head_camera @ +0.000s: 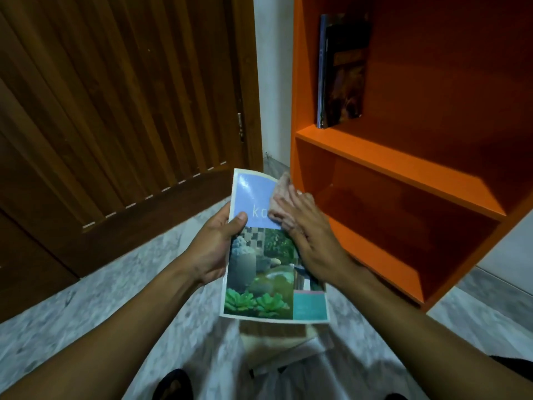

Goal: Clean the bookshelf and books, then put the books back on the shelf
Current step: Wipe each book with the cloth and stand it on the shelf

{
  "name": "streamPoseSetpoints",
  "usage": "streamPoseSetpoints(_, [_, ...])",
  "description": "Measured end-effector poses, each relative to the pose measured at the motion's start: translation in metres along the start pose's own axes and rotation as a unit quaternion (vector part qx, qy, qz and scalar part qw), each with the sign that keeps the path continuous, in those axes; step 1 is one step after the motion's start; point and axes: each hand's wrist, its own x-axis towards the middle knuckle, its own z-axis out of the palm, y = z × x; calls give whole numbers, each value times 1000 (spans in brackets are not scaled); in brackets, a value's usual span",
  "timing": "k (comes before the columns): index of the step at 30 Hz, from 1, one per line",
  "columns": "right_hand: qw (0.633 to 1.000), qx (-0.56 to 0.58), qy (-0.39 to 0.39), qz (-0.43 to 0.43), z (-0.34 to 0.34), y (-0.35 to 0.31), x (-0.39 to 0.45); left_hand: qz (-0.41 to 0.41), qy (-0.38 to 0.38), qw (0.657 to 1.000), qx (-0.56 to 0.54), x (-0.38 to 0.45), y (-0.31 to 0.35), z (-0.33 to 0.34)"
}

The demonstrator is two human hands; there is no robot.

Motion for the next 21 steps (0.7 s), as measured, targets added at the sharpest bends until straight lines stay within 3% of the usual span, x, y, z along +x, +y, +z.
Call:
streamPoseSetpoints(8, [991,97,-61,-68,37,-13,-45,25,143,989,-34,18,2,-30])
streamPoseSetpoints(14, [986,95,-100,-95,40,-21,-57,10,193,980,-55,17,17,-48])
streamPoseSetpoints(17, [983,160,-89,-22,36,-32,-56,18,192,981,-28,15,22,-50])
streamPoseSetpoints(21, [926,354,-33,128,11,-45,-28,23,163,985,44,8,19,-36])
